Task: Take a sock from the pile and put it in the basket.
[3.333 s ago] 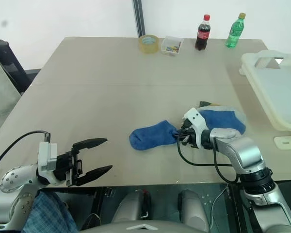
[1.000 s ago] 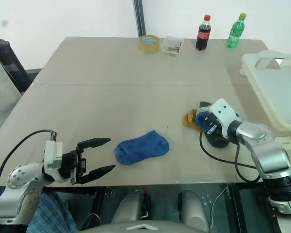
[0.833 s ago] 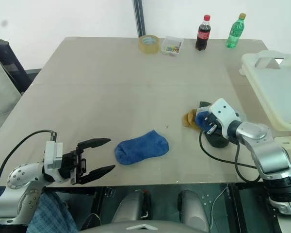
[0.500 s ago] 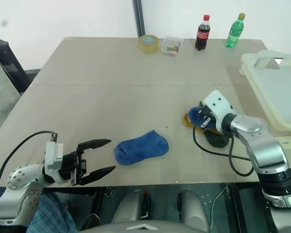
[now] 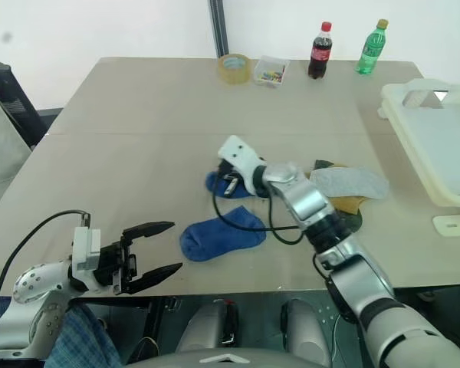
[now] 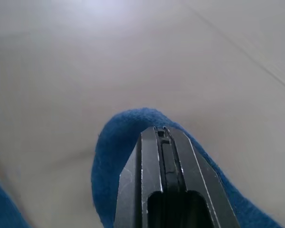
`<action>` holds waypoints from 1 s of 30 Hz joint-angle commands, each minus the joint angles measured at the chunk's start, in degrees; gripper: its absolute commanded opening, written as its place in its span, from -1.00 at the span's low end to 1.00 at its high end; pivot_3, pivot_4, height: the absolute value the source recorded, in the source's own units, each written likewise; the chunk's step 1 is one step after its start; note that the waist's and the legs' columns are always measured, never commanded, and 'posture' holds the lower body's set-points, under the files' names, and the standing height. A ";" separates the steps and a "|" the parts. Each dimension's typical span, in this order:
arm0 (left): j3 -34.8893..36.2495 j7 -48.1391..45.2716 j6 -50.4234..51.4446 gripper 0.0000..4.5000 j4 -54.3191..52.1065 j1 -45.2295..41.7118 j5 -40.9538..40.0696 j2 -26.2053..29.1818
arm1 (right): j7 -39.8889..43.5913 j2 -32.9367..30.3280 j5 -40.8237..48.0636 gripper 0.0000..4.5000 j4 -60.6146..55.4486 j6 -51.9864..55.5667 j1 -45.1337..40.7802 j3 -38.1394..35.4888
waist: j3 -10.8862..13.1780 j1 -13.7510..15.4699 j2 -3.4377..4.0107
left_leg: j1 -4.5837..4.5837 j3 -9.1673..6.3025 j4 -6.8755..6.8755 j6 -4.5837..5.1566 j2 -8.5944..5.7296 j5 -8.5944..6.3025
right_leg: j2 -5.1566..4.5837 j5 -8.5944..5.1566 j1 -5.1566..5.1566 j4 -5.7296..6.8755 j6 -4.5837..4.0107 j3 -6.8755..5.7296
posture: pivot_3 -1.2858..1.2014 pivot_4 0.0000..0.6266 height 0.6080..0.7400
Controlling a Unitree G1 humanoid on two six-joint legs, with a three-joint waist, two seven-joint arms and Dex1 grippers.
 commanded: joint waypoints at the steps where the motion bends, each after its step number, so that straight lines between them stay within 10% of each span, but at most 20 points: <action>1: 1.48 0.68 -1.41 1.00 -2.73 1.20 -0.35 -0.14 | 0.53 3.63 -1.15 -0.97 5.14 -4.76 -3.54 -0.36 | 0.00 -0.03 0.00 | 0.00 0.02 0.00 0.00 0.00 0.00 | -0.01 0.00 0.00 0.00 0.00 0.00 | 0.03 -0.52 1.00; 9: 1.46 3.04 -1.69 1.00 -1.98 0.45 -0.32 -0.94 | -0.86 1.90 0.06 0.28 0.64 -3.43 -2.45 -6.40 | 0.01 0.10 0.01 | 0.01 0.02 0.00 -0.11 0.02 0.06 | -0.03 0.00 -0.01 0.05 -0.02 -0.05 | 0.03 -0.52 1.00; 19: -0.26 16.74 10.76 1.00 7.03 -14.87 2.97 -0.07 | -0.29 -12.93 6.17 0.28 -17.66 17.47 9.18 -16.74 | 0.01 -0.14 0.01 | 0.05 0.02 -0.04 -0.11 -0.03 0.06 | -0.04 0.02 0.02 0.10 0.01 -0.10 | 0.03 -0.52 1.00; 30: -9.07 27.13 21.45 1.00 20.43 -31.45 15.05 -0.55 | -6.88 -5.67 13.87 0.28 -16.04 31.24 11.57 -23.85 | 0.01 -0.63 0.00 | 0.08 0.06 -0.09 -0.19 -0.05 0.12 | 0.08 0.03 -0.02 0.20 0.04 0.03 | 0.03 -0.52 1.00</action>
